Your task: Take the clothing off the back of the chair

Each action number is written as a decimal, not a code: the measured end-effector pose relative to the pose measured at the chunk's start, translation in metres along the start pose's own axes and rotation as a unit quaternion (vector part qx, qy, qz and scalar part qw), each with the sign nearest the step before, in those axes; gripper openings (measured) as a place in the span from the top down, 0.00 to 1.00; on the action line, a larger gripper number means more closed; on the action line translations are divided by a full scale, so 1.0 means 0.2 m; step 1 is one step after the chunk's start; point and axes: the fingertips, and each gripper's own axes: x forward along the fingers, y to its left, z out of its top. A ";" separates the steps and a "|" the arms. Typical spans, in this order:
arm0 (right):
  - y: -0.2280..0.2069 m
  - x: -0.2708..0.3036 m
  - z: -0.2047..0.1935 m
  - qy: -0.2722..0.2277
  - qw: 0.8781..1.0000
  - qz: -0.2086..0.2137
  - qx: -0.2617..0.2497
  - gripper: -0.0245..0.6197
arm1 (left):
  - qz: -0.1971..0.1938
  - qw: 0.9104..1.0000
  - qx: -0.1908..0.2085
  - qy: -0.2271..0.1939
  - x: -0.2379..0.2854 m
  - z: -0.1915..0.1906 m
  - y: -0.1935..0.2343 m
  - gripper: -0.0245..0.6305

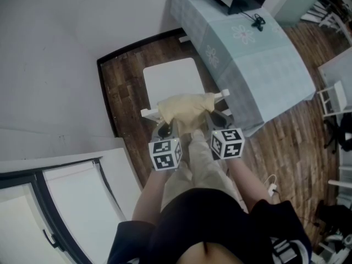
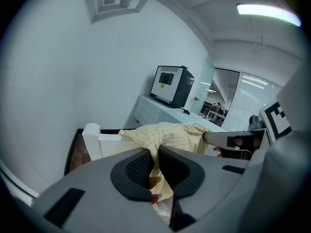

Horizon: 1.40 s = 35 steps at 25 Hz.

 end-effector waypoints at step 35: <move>0.19 -0.32 -0.08 -0.036 0.999 -0.024 -0.002 0.90 | -0.034 0.999 0.025 -0.022 -0.33 -0.08 -0.07 0.92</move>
